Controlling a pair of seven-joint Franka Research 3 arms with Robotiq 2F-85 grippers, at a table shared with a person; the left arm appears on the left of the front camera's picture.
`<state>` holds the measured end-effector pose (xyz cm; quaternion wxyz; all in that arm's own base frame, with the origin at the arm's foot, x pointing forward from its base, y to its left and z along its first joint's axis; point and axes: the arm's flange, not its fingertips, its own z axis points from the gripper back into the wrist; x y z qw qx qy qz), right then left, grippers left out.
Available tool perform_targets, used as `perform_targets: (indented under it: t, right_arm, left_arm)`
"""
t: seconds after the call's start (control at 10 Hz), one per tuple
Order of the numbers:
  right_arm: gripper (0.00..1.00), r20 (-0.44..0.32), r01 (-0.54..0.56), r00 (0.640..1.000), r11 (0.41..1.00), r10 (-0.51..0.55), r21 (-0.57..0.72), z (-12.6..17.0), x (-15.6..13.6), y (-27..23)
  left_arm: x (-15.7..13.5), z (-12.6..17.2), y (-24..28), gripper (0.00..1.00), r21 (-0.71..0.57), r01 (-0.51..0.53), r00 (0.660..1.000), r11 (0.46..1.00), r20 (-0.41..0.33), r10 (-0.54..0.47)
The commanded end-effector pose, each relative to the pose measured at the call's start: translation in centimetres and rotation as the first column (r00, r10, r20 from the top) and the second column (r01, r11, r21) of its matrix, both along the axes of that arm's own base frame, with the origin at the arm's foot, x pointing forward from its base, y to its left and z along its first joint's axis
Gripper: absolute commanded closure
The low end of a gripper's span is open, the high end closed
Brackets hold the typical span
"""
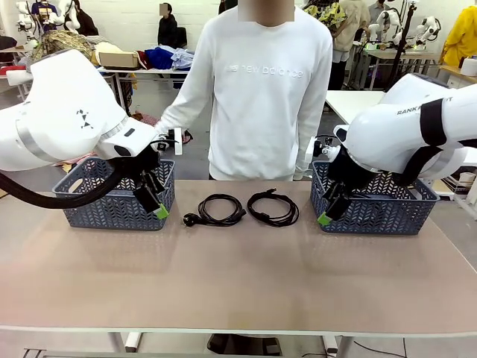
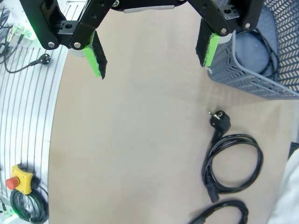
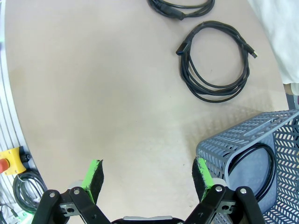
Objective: Organize the cables according to human instructions.
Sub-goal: Pick up a bundle of cables and place it in the basket indicated by the human.
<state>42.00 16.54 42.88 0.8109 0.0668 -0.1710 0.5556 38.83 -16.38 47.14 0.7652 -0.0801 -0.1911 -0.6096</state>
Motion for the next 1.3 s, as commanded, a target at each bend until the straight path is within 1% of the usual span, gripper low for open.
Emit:
perform_targets:
  t: [0.0, 1.2]
  right_arm:
    - [0.00, 0.003, 0.003, 1.000, 1.000, -0.003, 0.000, 0.04, -0.06, 0.06]
    - [0.00, 0.003, 0.003, 1.000, 1.000, -0.003, 0.000, 0.04, -0.06, 0.06]
  left_arm:
    - [0.15, 0.06, 0.15, 0.00, 0.003, -0.008, 1.000, 1.000, 0.005, 0.008]
    - [0.15, 0.06, 0.15, 0.00, 0.003, -0.008, 1.000, 1.000, 0.005, 0.008]
